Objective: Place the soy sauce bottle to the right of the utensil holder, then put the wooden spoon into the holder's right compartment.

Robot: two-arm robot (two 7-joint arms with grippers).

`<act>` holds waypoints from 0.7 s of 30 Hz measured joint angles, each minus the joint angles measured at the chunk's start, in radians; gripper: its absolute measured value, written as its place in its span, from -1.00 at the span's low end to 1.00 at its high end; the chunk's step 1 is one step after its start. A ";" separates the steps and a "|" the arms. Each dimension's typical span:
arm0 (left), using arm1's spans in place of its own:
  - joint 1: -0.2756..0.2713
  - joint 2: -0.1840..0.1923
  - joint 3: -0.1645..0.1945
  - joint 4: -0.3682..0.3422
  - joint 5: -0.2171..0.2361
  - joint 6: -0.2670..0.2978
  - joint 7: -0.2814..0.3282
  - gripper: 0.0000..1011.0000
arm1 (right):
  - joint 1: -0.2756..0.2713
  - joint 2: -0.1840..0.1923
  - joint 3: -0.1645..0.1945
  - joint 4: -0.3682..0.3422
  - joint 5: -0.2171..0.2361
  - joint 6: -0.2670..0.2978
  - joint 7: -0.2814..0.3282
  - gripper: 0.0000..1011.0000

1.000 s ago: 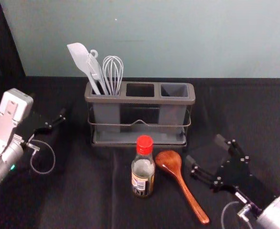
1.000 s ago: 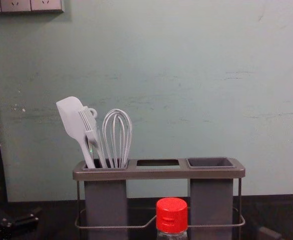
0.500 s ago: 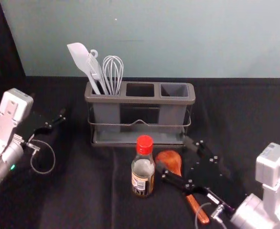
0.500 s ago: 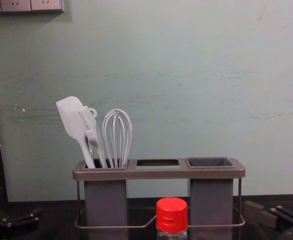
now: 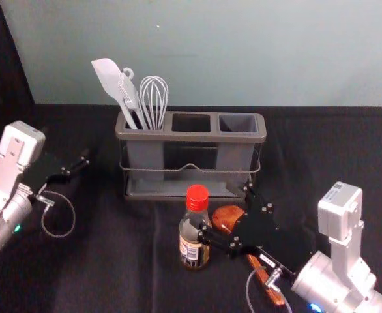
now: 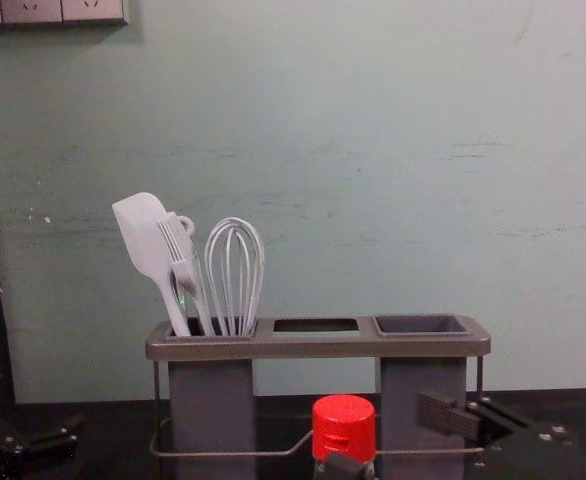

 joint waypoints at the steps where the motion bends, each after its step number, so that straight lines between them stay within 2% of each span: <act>1: 0.000 0.000 0.000 0.000 0.000 0.000 0.000 0.98 | 0.003 -0.004 -0.001 0.002 -0.002 0.003 0.004 0.98; 21: 0.000 0.000 0.000 0.000 0.000 0.000 0.000 0.98 | 0.032 -0.071 0.007 0.025 -0.026 0.044 0.062 0.98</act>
